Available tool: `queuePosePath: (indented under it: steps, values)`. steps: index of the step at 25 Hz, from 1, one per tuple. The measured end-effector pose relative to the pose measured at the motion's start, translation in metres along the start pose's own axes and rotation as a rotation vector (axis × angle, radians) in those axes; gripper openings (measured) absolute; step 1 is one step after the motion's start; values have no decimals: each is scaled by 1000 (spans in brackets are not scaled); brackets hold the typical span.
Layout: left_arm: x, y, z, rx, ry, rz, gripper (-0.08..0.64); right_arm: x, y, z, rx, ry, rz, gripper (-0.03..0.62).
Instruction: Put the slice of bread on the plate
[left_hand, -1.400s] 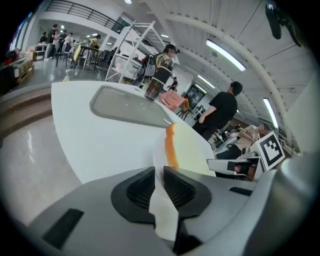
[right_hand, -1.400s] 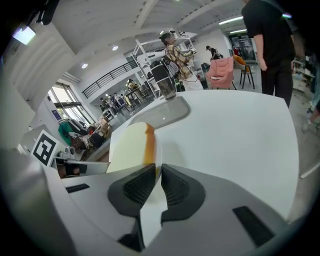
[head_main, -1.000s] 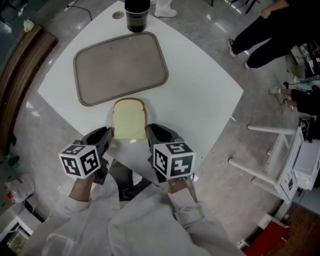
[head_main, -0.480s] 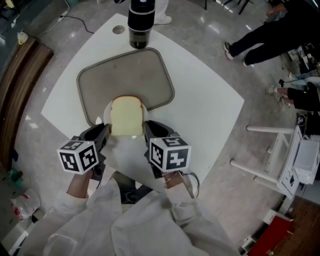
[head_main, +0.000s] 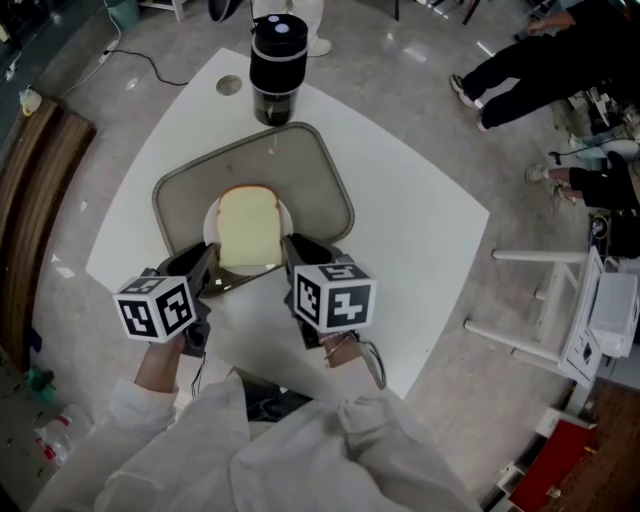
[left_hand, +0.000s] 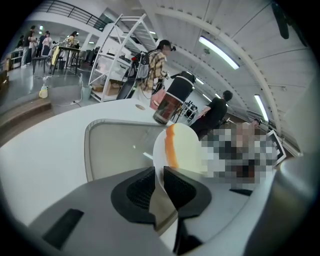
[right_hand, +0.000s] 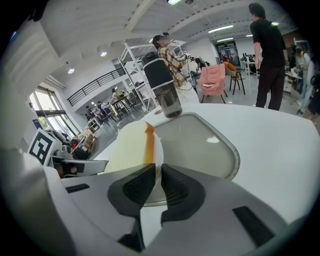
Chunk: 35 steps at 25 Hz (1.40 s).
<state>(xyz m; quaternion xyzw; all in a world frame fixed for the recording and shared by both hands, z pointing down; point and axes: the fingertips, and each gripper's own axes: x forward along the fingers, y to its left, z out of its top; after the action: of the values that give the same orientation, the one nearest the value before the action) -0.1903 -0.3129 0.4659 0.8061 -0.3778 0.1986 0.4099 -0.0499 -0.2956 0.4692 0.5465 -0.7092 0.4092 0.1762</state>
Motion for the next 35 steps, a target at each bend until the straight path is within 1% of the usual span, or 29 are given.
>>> queuePosePath:
  steps: [5, 11, 15, 20, 24, 27, 35]
  values:
    - [17, 11, 17, 12, 9, 8, 60, 17, -6, 12, 35, -8, -24, 46]
    - [31, 21, 30, 27, 16, 36, 60, 35, -13, 16, 73, 2, -40, 46]
    - [40, 24, 30, 16, 32, 38, 60, 41, -18, 15, 83, 15, -56, 46]
    - [48, 29, 24, 10, 84, 61, 60, 48, -24, 14, 86, 46, -72, 46]
    - [50, 31, 23, 15, 109, 67, 61, 54, -25, 14, 94, 58, -66, 47]
    - [52, 30, 23, 28, 115, 65, 61, 55, -27, 17, 100, 68, -70, 48]
    - [53, 30, 23, 12, 116, 68, 61, 57, -27, 17, 63, 86, -66, 48]
